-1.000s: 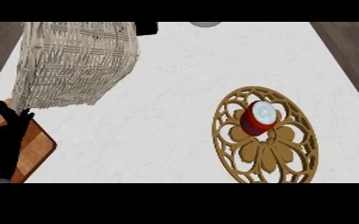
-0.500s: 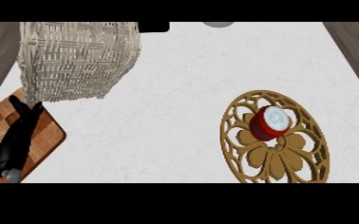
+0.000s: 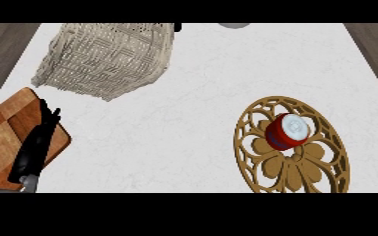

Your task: Pick the can from the placemat and place it in the basket

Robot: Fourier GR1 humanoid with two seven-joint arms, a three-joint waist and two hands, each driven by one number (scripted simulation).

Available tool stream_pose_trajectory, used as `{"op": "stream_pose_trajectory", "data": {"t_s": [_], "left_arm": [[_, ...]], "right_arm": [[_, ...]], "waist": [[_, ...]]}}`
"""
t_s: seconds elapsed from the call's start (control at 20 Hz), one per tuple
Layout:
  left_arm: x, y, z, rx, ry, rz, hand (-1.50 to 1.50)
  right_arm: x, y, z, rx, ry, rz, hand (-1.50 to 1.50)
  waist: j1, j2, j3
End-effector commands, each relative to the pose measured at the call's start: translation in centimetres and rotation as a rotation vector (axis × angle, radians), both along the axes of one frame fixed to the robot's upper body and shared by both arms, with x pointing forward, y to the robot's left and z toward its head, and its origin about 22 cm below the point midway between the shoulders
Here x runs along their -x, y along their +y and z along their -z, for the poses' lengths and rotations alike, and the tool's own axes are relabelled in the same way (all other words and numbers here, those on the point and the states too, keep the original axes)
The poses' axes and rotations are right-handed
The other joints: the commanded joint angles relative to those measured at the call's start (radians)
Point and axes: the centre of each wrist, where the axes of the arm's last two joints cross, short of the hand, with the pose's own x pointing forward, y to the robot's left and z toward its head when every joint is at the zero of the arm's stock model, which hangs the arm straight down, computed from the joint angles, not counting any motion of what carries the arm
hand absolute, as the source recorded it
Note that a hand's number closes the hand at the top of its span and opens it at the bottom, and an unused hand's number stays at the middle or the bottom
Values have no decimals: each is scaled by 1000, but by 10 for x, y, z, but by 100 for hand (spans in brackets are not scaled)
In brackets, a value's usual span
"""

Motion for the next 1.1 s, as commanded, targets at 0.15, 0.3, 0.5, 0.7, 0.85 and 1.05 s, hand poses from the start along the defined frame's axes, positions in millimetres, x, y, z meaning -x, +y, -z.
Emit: {"op": "stream_pose_trajectory", "data": {"t_s": [0.15,0.3,0.5,0.7,0.85,1.05], "left_arm": [[-11,-7,10,27,66,52,0],[-4,-2,18,34,73,51,0],[-3,-8,6,17,73,45,0],[-22,-27,21,36,59,41,0],[-13,-16,16,28,59,72,0],[-11,-11,17,17,50,43,0]], "right_arm": [[-5,10,7,90,-42,-13,-150],[-28,-1,19,77,-54,-10,-150],[-15,0,7,119,-50,-2,-150],[-29,11,20,93,-30,-13,-150],[-39,31,23,86,-17,5,-150],[-56,10,28,79,16,5,-150]], "waist": [[9,7,-7],[13,7,-7],[12,6,-7],[9,8,-7],[15,8,-7],[15,7,-7]]}}
